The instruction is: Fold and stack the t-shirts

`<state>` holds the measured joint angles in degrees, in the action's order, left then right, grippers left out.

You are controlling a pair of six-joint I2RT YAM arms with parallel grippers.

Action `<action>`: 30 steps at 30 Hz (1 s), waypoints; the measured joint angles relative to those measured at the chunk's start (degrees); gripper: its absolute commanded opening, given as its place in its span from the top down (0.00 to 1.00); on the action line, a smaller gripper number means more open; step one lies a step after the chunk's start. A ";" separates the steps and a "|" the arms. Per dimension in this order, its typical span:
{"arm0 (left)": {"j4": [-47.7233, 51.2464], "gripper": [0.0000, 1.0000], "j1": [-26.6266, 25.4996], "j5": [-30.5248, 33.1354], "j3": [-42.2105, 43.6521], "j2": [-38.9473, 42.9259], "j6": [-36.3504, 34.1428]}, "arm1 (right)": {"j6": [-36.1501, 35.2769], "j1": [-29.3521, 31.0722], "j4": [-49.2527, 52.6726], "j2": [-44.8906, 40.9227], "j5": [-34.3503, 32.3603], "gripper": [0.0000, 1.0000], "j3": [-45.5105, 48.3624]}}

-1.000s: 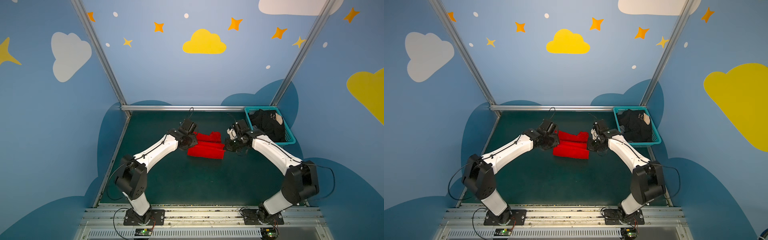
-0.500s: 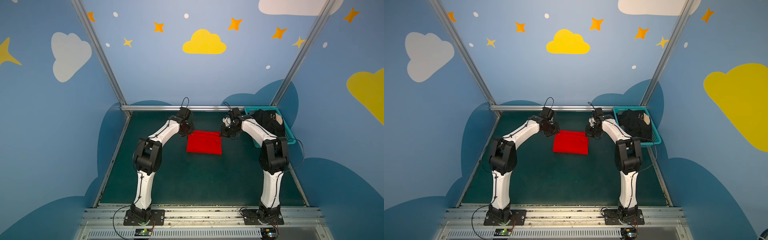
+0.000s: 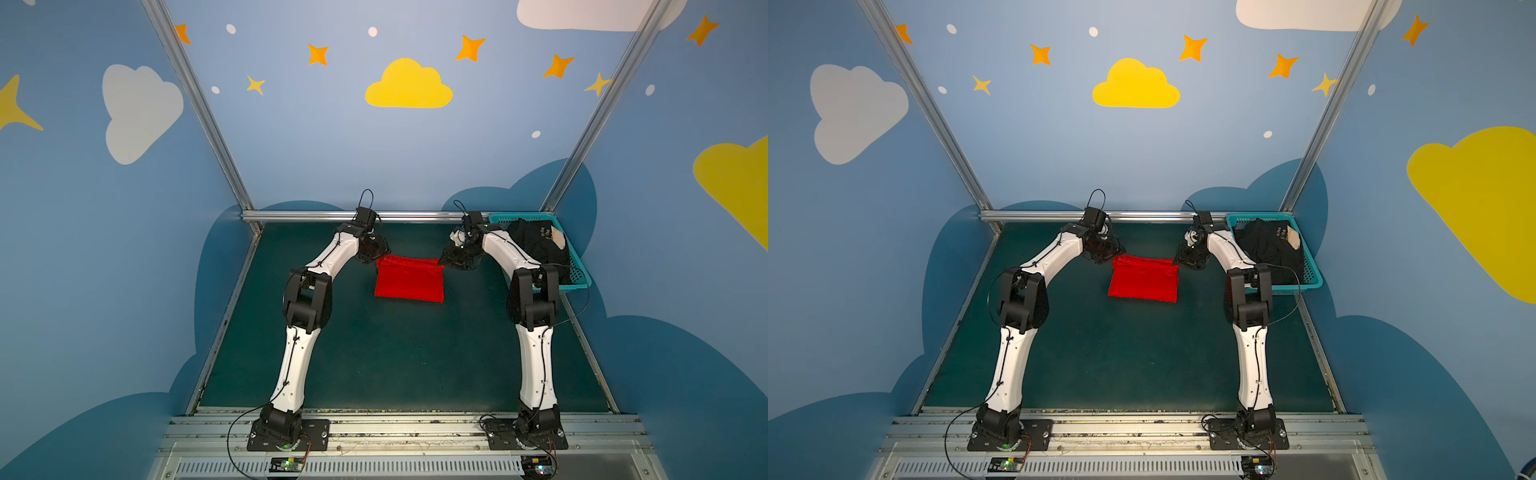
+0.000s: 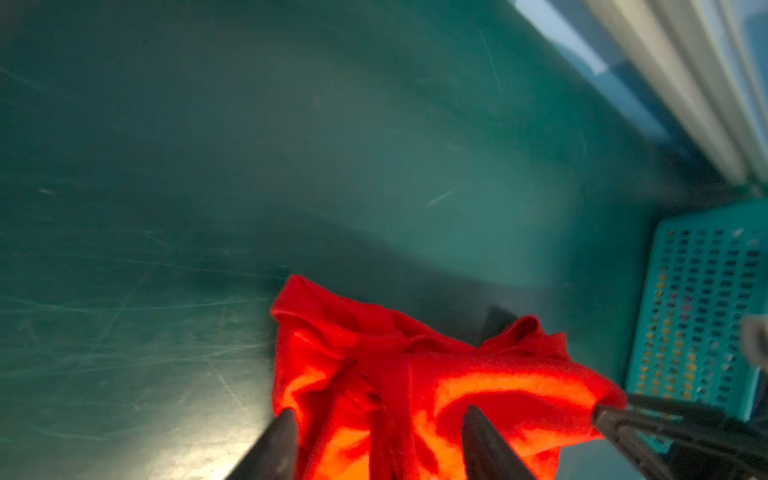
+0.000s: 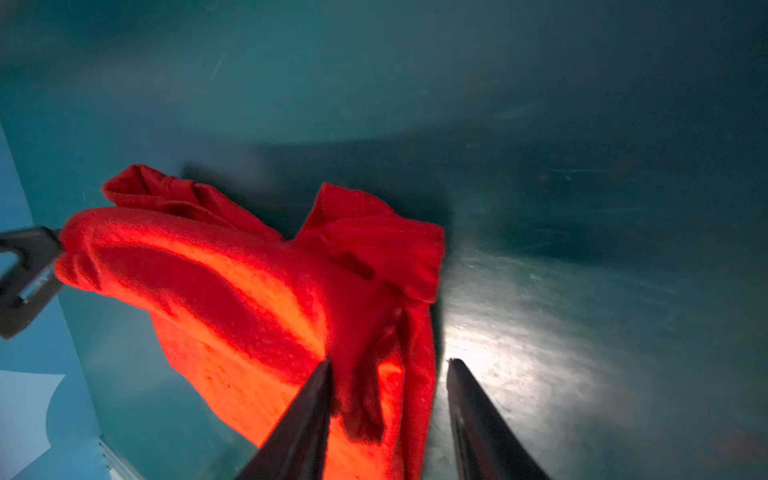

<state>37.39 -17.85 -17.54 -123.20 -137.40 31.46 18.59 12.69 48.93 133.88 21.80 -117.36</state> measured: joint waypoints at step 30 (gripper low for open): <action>-4.59 0.95 -5.90 -3.39 10.03 1.42 -2.38 | 0.44 3.23 -10.71 -4.39 13.55 1.00 13.27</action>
<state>32.80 -23.75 -20.93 -113.16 -135.98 29.08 19.03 15.92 38.22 129.49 35.35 -104.09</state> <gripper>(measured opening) 0.049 0.055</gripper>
